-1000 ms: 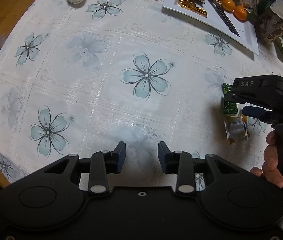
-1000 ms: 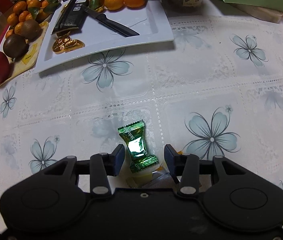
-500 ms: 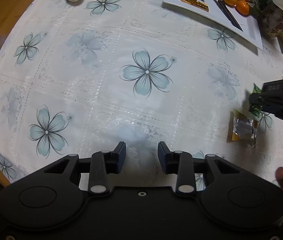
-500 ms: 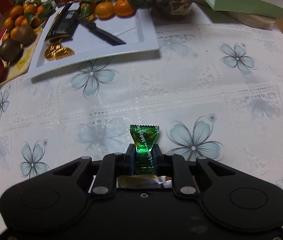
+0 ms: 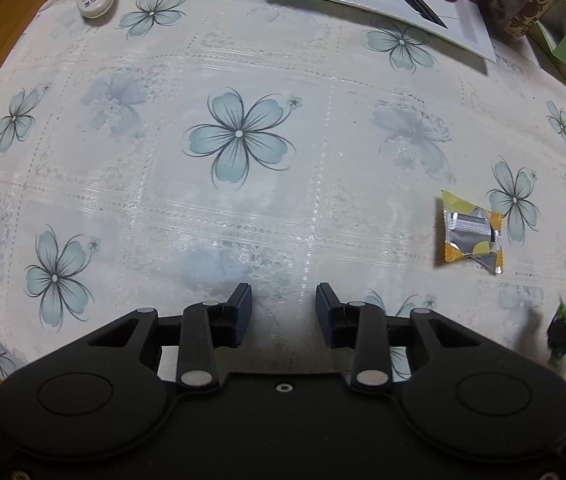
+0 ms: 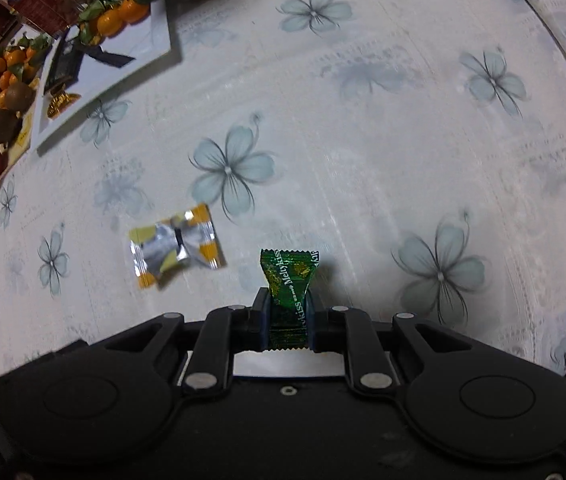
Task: Organize snacks
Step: 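Grasp the silver-yellow candy with the left tool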
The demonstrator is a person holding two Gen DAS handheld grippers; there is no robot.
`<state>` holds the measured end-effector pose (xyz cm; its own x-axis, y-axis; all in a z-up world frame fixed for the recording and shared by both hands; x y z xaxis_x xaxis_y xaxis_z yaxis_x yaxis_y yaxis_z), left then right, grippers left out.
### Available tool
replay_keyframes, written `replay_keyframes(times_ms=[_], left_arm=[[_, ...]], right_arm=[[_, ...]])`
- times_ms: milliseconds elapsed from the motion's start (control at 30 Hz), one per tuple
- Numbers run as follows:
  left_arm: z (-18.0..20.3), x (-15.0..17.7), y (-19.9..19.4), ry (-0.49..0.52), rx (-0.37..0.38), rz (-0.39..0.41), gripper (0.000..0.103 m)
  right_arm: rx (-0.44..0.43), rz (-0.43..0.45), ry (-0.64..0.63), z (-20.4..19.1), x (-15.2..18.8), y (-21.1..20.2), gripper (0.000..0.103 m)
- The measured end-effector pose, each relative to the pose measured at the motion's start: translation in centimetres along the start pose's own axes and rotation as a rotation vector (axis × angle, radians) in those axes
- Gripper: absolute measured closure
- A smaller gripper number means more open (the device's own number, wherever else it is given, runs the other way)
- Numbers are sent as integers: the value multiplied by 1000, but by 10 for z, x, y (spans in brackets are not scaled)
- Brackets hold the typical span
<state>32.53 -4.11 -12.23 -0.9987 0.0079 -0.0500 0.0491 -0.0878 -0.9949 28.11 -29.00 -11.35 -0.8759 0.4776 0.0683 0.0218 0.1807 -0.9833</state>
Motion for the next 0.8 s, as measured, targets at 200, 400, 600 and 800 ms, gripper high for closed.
replay_keyframes(times_ms=[200, 400, 600, 800], left_arm=[[21, 3, -5, 32, 93, 43, 59], [49, -26, -2, 34, 70, 52, 59], [82, -67, -2, 69, 25, 97, 58], [101, -79, 20, 119, -36, 66, 58]], right_arm=[[57, -80, -18, 7, 15, 12, 85], [25, -96, -1, 15, 18, 6, 85], [11, -96, 32, 20, 10, -3, 85], [-13, -96, 40, 20, 7, -8, 85]])
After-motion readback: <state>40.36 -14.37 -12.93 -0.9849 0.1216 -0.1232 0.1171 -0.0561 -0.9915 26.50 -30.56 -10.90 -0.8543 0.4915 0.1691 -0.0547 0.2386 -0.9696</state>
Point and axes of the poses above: each gripper's, at about its wrist camera, not at the fingertips, and y roughly the way its jaws point, z to its right, x to its underside, the point moved 9 cm from there along y, roughly the way its jaws point, and after that the axes turned 6 degrees about -z, right-handed, at the moved point
